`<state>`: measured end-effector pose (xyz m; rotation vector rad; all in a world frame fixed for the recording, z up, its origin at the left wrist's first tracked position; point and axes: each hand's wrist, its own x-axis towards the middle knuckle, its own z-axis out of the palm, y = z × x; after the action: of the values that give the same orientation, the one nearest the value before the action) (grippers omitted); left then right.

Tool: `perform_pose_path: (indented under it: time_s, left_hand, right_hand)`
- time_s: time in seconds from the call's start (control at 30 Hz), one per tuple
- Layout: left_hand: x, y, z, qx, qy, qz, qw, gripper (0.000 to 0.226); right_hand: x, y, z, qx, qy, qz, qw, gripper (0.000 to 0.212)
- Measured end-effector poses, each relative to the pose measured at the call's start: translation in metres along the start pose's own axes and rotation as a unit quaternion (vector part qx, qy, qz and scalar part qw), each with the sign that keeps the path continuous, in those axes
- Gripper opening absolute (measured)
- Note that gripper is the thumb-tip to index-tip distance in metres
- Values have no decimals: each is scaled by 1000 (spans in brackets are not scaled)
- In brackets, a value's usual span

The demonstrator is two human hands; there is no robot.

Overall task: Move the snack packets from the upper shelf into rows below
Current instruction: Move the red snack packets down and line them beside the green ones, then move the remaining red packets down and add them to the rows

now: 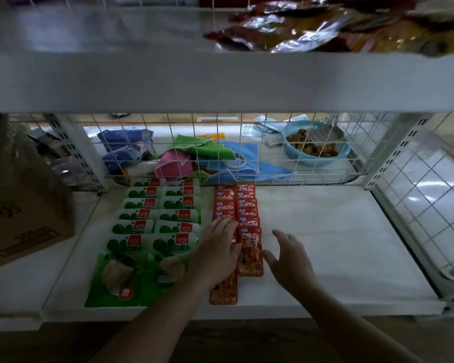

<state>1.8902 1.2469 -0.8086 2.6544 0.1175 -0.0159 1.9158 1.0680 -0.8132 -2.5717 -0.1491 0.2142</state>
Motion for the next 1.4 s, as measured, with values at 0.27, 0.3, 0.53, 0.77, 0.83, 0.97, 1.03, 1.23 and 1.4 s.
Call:
perform_pose_path:
  time_s: [0.27,0.3,0.53,0.77,0.83,0.97,1.03,1.23,1.4]
  left_hand:
    - [-31,30,-52,110,17,64,992,60]
    - [-35,35,-60,110,23,63,992,60]
    - [-67,83,-113,124,75,85,986,64]
    - [-99,122,-162,143,100,119,977,71]
    - [-103,131,-177,154,101,144,972,79]
    - [-110,149,-206,161,150,220,950,65]
    - [-112,160,-220,145,193,271,932,54]
    - [-101,183,-255,93,285,355,885,41]
    - [-67,196,-284,93,325,327,883,43]
  right_hand:
    - [-34,-7,-81,-159,34,-94,982,70]
    - [-40,-9,-90,-171,40,-99,980,70]
    - [-86,-35,-142,-223,102,-167,955,82]
    - [-120,-64,-191,-261,144,-182,937,72]
    - [-125,-70,-204,-259,163,-195,932,68]
    - [-135,-84,-233,-234,209,-233,920,60]
    - [-139,-93,-248,-226,244,-256,908,53]
    - [-131,-111,-281,-189,337,-306,870,45]
    - [-105,-129,-306,-175,374,-300,860,38]
